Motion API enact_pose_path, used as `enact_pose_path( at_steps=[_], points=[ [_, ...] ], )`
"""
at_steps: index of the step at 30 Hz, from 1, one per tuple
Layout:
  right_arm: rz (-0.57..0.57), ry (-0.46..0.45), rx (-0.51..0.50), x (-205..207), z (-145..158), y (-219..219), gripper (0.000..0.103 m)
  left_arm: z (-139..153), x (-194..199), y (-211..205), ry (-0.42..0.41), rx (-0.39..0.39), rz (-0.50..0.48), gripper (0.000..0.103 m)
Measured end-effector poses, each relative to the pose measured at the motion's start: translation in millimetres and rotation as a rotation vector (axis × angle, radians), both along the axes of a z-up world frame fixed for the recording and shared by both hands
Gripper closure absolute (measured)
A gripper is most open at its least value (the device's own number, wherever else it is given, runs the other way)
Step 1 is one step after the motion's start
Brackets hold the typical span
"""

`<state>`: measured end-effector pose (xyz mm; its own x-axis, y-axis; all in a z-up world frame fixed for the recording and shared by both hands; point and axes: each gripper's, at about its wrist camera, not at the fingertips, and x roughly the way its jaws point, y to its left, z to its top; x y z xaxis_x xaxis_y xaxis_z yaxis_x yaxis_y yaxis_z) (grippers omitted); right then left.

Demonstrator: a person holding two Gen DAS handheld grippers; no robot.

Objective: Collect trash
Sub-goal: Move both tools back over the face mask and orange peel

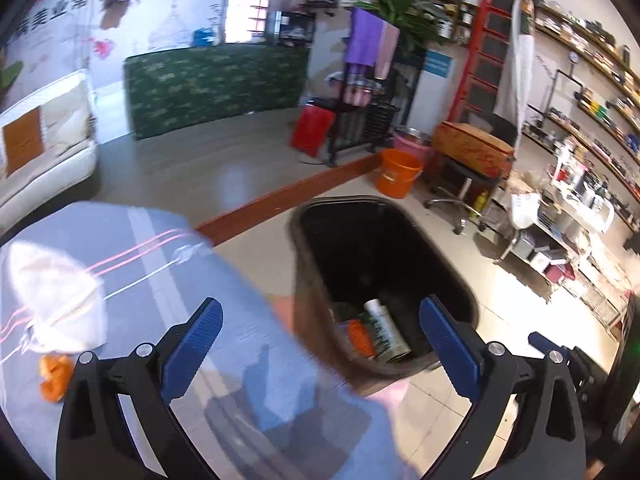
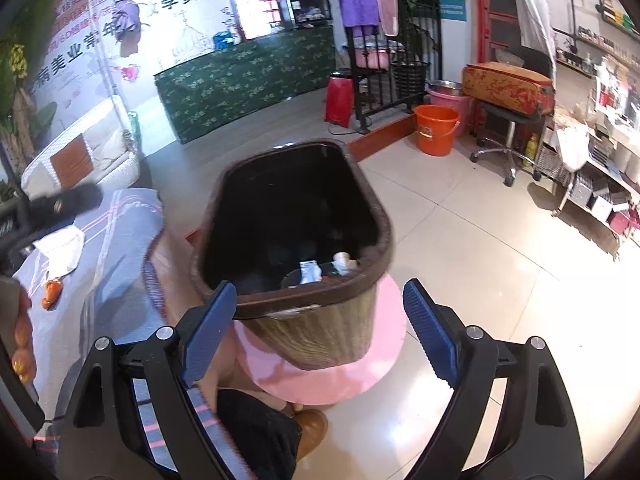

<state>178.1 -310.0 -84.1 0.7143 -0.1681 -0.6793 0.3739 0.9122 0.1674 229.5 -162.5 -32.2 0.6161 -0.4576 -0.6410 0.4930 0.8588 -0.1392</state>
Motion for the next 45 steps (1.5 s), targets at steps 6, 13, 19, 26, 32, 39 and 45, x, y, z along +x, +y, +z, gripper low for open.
enact_pose_path(
  at_steps=[6,13,19,26,32,39,45],
  points=[
    [0.086,-0.019,-0.021,13.5,12.6,33.6,0.013,-0.2,-9.2,49.1,-0.011,0.05,0.113,0.006],
    [0.229,-0.021,0.01,34.9,23.6,79.1,0.013,-13.4,-13.3,113.2,0.033,0.097,0.252,0.006],
    [0.389,-0.004,0.024,57.0,30.6,131.5,0.013,-22.3,-24.0,161.1,0.059,0.1,0.35,0.006],
    [0.565,0.012,0.033,89.4,39.2,197.4,0.013,-22.0,-31.5,223.5,0.071,0.082,0.496,0.006],
    [0.649,0.04,0.036,127.2,40.9,242.5,0.013,-21.7,-34.7,254.2,0.078,0.062,0.551,0.006],
    [0.673,0.079,-0.022,169.5,30.2,284.3,0.013,-26.5,-26.1,265.6,0.1,0.026,0.545,0.006],
    [0.68,0.123,-0.072,191.5,19.4,304.1,0.019,-32.6,-20.4,261.4,0.121,0.015,0.513,0.006]
  ],
)
